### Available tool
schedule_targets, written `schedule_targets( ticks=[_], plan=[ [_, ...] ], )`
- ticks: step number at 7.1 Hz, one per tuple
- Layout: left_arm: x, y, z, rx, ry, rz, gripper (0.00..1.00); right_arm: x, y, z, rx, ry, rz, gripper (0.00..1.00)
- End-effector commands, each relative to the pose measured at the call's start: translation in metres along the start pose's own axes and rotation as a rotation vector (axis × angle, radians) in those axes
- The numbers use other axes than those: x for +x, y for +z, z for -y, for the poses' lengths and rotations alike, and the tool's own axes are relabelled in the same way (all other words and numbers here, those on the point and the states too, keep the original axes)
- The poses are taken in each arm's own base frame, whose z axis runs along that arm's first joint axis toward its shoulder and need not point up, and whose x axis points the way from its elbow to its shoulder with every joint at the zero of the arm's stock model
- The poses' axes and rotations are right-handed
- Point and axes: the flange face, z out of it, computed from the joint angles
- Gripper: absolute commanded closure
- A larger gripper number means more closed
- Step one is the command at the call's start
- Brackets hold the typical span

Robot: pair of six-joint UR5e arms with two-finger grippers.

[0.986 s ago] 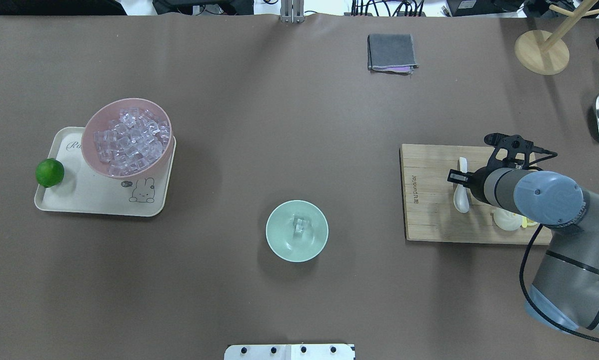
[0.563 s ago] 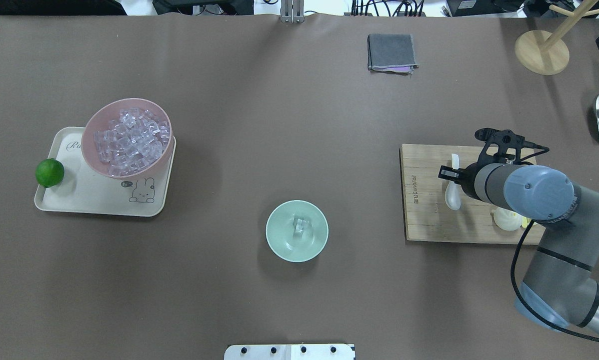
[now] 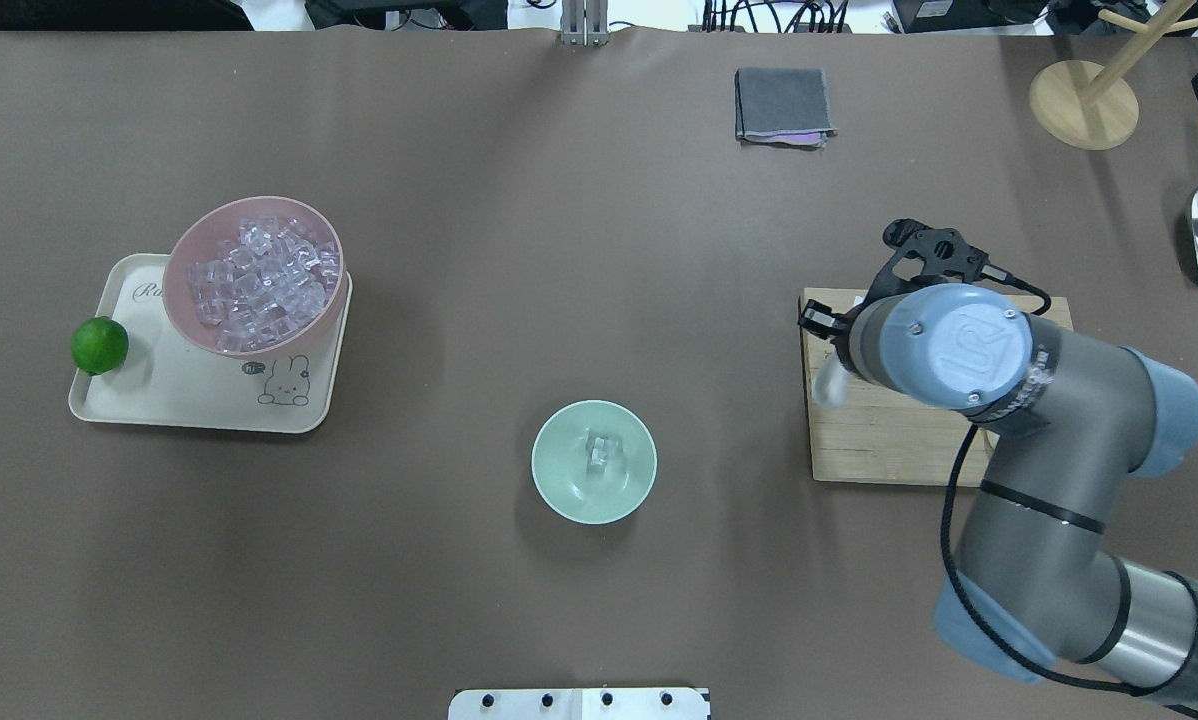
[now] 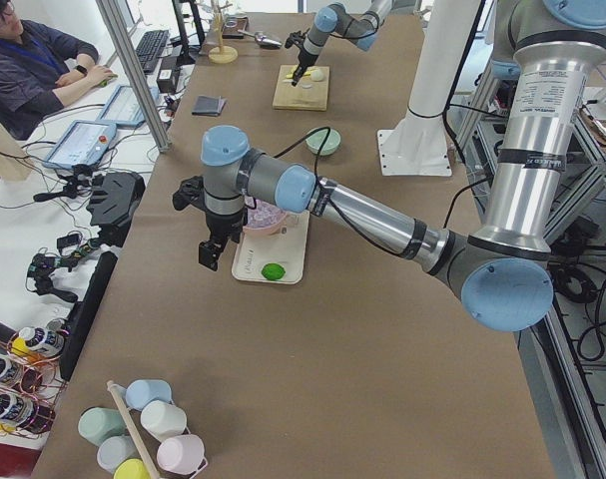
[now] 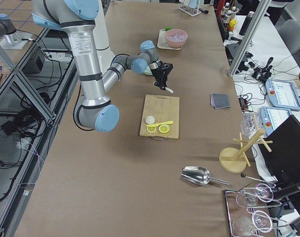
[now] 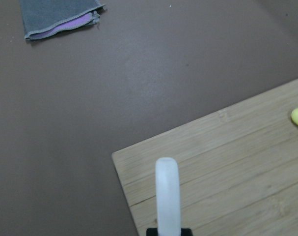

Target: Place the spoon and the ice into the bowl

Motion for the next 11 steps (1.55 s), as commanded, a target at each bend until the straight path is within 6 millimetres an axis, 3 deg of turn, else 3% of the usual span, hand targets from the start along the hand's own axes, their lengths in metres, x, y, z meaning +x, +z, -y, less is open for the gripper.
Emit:
schedule_targets(
  ticks=[1, 2, 4, 6, 8, 9, 10, 11],
  plan=[
    [-0.008, 0.012, -0.006, -0.029, -0.027, -0.006, 0.02, -0.068, -0.046, -0.085, 0.024, 0.137, -0.034, 1.0],
    [-0.015, 0.021, -0.008, -0.045, -0.038, -0.009, 0.02, -0.089, -0.063, -0.115, 0.02, 0.16, -0.032, 1.0],
    [-0.028, 0.036, -0.013, -0.079, -0.064, -0.01, 0.02, -0.135, -0.06, -0.155, 0.042, 0.191, -0.025, 1.0],
    [-0.033, 0.041, -0.017, -0.09, -0.072, -0.013, 0.02, -0.167, -0.051, -0.168, 0.07, 0.19, -0.035, 1.0],
    [-0.035, 0.044, -0.021, -0.096, -0.077, -0.013, 0.02, -0.166, -0.041, -0.175, 0.083, 0.175, -0.052, 1.0],
    [-0.035, 0.044, -0.021, -0.096, -0.077, -0.013, 0.02, -0.166, -0.041, -0.177, 0.097, 0.16, -0.049, 0.65],
    [-0.035, 0.045, -0.022, -0.098, -0.078, -0.012, 0.02, -0.165, -0.041, -0.187, 0.118, 0.141, -0.04, 0.38],
    [-0.037, 0.048, -0.029, -0.104, -0.083, -0.014, 0.02, -0.164, -0.042, -0.191, 0.136, 0.128, -0.03, 0.0]
  ],
)
